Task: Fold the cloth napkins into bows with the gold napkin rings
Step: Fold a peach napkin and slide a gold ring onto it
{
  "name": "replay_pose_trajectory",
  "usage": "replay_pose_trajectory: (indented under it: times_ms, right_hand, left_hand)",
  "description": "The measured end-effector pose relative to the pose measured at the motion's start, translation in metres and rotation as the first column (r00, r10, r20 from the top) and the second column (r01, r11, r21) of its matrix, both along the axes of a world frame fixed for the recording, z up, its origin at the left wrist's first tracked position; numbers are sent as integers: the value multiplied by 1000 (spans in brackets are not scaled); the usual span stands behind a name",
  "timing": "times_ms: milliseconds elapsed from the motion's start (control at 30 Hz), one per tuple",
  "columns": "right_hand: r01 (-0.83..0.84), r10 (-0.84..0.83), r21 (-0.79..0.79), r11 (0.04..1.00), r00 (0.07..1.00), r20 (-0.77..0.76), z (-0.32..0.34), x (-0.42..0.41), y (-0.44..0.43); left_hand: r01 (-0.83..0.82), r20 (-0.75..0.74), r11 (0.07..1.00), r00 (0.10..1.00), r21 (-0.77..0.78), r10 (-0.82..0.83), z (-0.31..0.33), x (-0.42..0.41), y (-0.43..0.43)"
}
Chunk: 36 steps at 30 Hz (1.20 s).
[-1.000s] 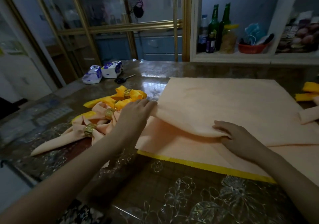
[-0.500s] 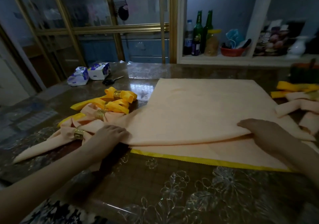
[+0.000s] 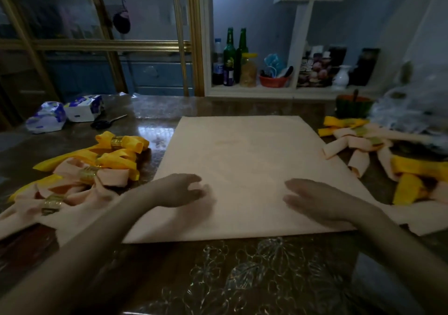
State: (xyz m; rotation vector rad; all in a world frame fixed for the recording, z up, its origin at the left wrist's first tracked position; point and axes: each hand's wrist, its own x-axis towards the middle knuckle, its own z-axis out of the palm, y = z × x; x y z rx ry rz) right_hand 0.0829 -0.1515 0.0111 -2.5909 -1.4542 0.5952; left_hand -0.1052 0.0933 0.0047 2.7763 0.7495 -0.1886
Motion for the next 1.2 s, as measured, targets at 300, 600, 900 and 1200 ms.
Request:
replay_pose_trajectory:
  times_ms: [300,600,900,1200]
  right_hand:
    - [-101,95,71,992,992,84,-45,5,81]
    - [-43,12,208,977,989,148,-45,7,112]
    - [-15,-32,304,953,988,150,-60,11,113]
    - [-3,-38,305,952,991,128,-57,5,104]
  left_hand:
    - [-134,-57,990,989,39,136,-26,75,-9]
    - [-347,98,934,936,83,339,-30,88,40]
    - [-501,176,853,835,-147,521,-29,90,92]
    - [-441,320,842,786,-312,530,-29,99,86]
